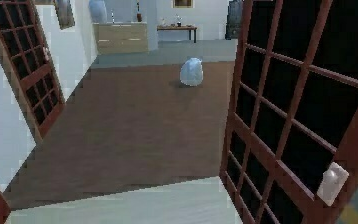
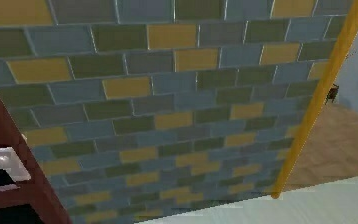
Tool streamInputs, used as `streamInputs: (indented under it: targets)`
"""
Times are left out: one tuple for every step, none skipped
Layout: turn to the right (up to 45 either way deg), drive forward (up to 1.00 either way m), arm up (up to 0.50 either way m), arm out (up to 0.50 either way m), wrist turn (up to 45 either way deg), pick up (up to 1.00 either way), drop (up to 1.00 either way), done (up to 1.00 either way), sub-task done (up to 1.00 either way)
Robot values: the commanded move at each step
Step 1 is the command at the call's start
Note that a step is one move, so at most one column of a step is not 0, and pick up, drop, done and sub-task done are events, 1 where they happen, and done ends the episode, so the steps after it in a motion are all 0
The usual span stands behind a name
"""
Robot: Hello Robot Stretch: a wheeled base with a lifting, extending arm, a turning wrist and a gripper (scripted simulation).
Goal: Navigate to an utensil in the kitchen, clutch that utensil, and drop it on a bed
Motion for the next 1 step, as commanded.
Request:
streamInputs:
  targets:
    - [0.0, 0.05, 0.0, 0.0, 0.0, 0.0, 0.0, 0.0, 0.0]
